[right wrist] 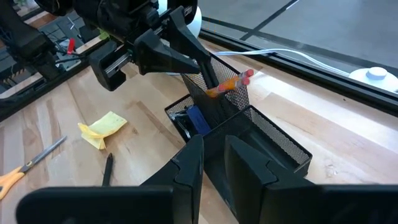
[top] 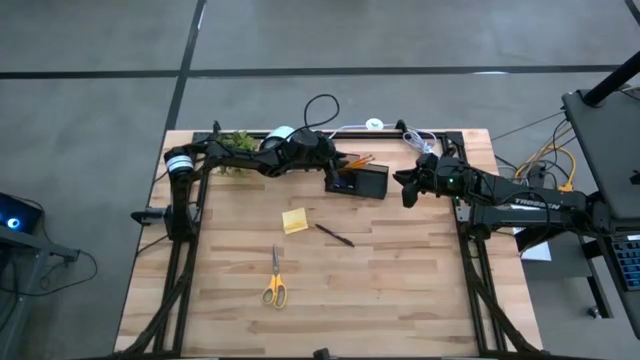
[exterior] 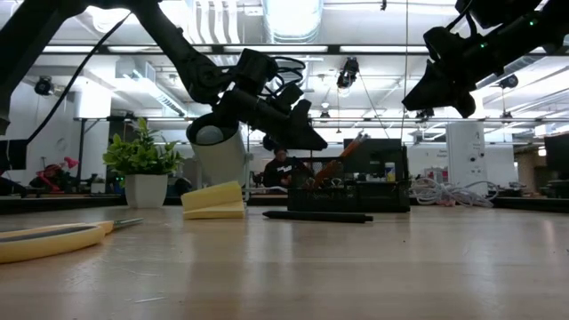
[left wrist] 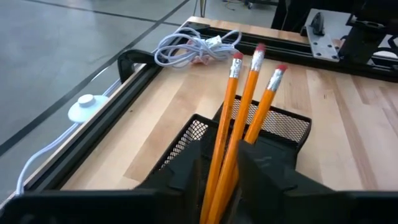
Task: Pick and place office supplies into organizer
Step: Put the pencil into the desk organizer, then put the scissors into the desk organizer
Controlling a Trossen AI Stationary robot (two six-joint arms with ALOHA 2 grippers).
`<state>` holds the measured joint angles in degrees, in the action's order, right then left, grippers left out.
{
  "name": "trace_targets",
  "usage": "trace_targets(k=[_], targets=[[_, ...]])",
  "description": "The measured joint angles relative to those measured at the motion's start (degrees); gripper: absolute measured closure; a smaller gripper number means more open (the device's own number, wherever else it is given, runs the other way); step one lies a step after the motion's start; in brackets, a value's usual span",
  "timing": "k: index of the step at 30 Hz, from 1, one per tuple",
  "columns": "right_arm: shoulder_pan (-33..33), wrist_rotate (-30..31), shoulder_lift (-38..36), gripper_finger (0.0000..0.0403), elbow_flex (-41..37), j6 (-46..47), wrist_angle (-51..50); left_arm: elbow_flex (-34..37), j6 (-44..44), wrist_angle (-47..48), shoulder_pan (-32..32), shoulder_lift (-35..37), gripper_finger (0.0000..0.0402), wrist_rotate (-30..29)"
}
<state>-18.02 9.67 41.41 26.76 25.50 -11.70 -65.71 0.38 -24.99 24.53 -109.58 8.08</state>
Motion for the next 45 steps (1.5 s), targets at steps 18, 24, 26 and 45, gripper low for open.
trace_targets(k=[18, 24, 26, 45], targets=[[0.0, 0.0, 0.0, 0.0346, 0.0, 0.0, 0.0, 0.0, -4.5, -0.1, -0.1, 0.6, 0.0235, -0.1], [0.0, 0.0, 0.0, 0.0346, 0.0, 0.0, 0.0, 0.0, -4.5, -0.5, -0.5, 3.0, 0.0235, 0.3], [0.0, 0.0, 0.0, 0.0346, 0.0, 0.0, 0.0, 0.0, -4.5, -0.4, -0.5, 4.2, 0.0235, 0.4], [0.0, -0.5, 0.0, 0.0346, 0.0, 0.1, 0.0, 0.0, -4.5, 9.9, -4.1, 17.9, 0.0236, 3.5]])
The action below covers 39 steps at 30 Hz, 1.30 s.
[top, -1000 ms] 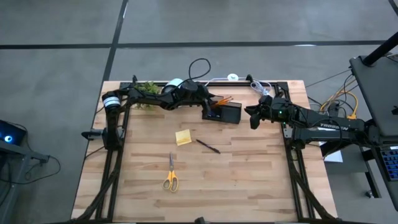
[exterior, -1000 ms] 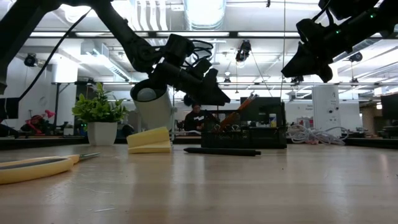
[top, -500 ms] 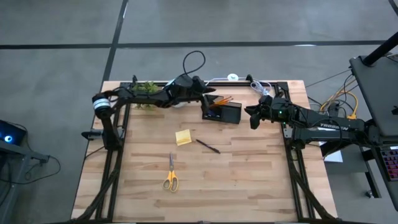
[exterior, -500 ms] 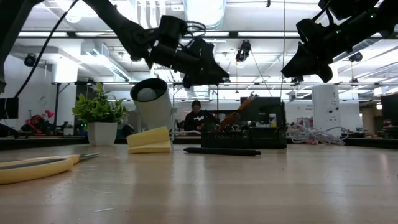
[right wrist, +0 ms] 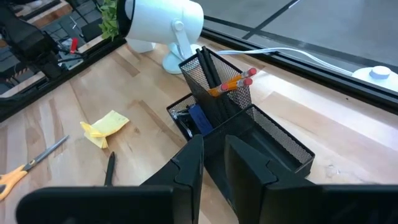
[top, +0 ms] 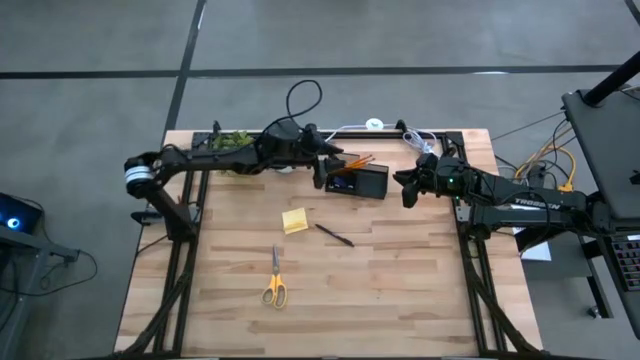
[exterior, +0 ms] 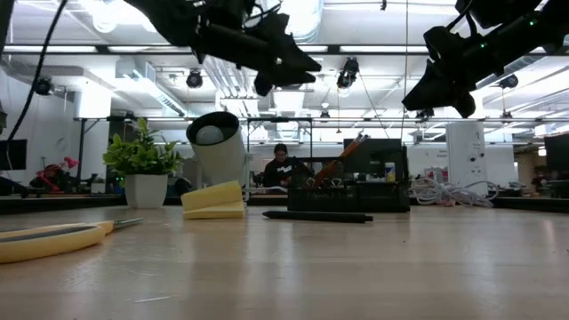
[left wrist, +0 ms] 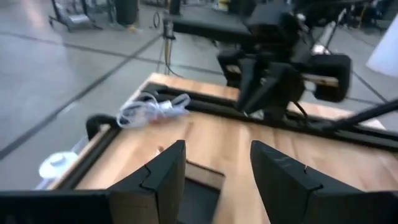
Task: Pick and place office supplies into organizer
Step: Put the scissors into the desk organizer
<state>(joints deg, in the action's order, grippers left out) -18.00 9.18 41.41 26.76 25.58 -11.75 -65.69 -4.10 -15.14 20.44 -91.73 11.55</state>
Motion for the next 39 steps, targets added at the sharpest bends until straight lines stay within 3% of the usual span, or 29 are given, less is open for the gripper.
trace_targets(k=[9, 13, 23, 31, 39], targets=[[0.0, -0.2, 0.0, 0.0346, 0.0, -0.3, 0.0, 0.0, -0.1, 14.2, -5.0, 6.6, 0.0236, 0.0], [0.0, -0.2, 0.0, 0.0346, 0.0, -0.3, 0.0, 0.0, -4.6, 18.2, -7.1, 8.4, 0.0236, 0.0], [0.0, -0.2, 0.0, 0.0346, 0.0, -0.2, 0.0, 0.0, -23.7, 22.1, -10.5, 10.0, 0.0236, 0.0], [0.0, -0.2, 0.0, 0.0346, 0.0, -0.1, 0.1, 0.0, -49.3, 23.9, -13.7, 10.0, 0.0236, 0.3], [0.0, -0.2, 0.0, 0.0346, 0.0, -0.1, 0.1, 0.0, -67.2, 24.0, -18.1, 10.0, 0.0236, 3.5]])
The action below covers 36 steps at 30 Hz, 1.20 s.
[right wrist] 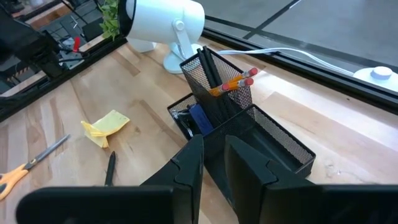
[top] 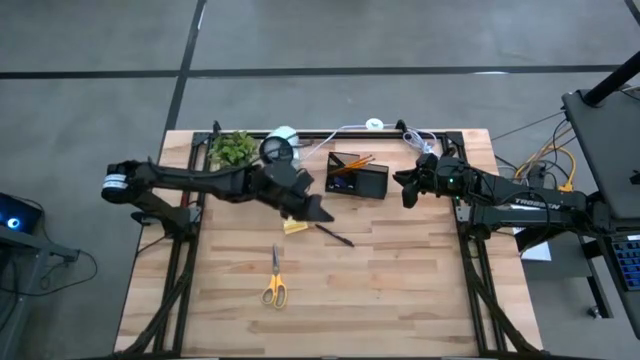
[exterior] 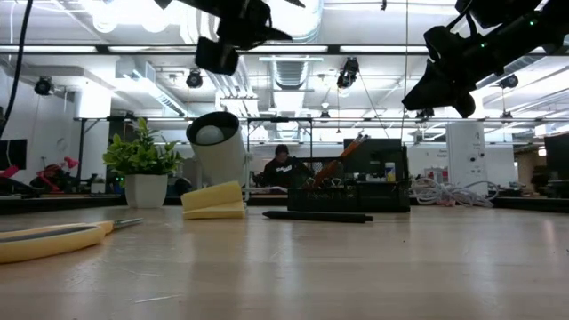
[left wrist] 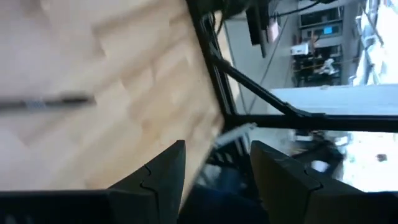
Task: Pick and place office supplies into organizer
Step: Put the scissors into the desk organizer
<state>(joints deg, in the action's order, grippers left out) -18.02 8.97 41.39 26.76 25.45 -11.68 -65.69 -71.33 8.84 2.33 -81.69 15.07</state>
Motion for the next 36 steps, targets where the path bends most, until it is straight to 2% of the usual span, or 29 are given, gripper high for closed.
trace_targets(k=[7, 17, 21, 26, 36], targets=[[0.0, 0.0, 0.0, 0.0346, 0.0, -0.1, 0.0, 0.0, -15.2, 3.9, -5.9, 0.0, 0.0236, 2.5], [0.0, 0.0, 0.0, 0.0346, 0.0, -3.8, 0.0, 0.0, -36.3, 20.7, -14.7, -0.5, 0.0236, 2.6], [0.0, 0.0, 0.0, 0.0346, 0.0, -3.8, 0.0, -0.1, -41.7, 25.3, -17.3, -1.5, 0.0236, 2.6], [0.0, 0.0, 0.0, 0.0346, 0.0, -3.6, 0.0, -0.1, -45.0, 27.4, -20.3, -4.9, 0.0236, 2.6], [0.0, 0.0, 0.0, 0.0346, 0.0, -3.6, 0.0, 0.0, -44.3, 27.4, -24.5, -14.2, 0.0236, 2.5]])
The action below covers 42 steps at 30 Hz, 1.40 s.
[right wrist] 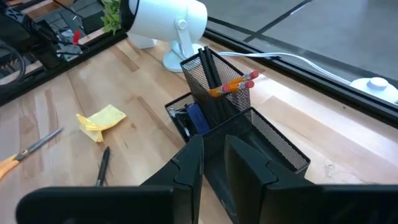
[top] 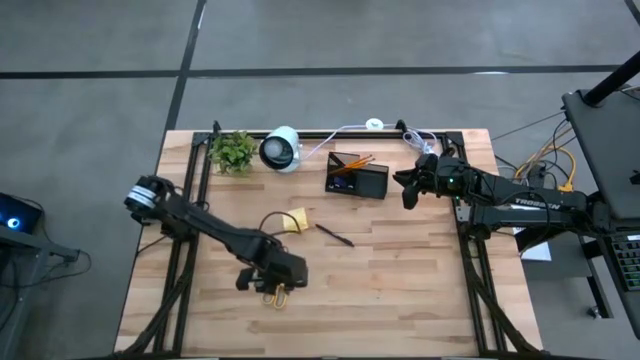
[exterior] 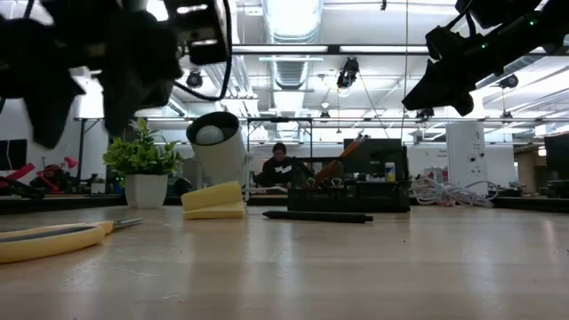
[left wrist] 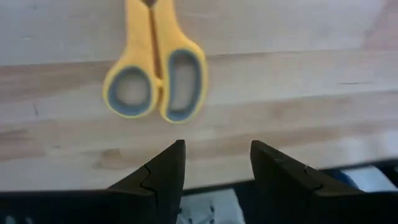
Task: Pick and place office supplies into organizer
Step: Put the scissors into the desk organizer
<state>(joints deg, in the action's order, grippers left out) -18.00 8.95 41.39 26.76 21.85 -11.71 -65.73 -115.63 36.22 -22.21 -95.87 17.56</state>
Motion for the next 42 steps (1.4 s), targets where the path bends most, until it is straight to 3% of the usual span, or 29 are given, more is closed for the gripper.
trace_targets(k=[12, 42], targets=[[0.0, 0.0, 0.0, 0.0346, 0.0, -4.3, 0.0, 0.0, 1.7, 0.8, -1.9, -6.5, 0.0236, -0.7], [0.0, -0.2, 0.0, 0.0346, 0.0, -4.5, 0.0, 0.1, 2.0, 1.7, -3.7, -10.4, 0.0236, -1.8]])
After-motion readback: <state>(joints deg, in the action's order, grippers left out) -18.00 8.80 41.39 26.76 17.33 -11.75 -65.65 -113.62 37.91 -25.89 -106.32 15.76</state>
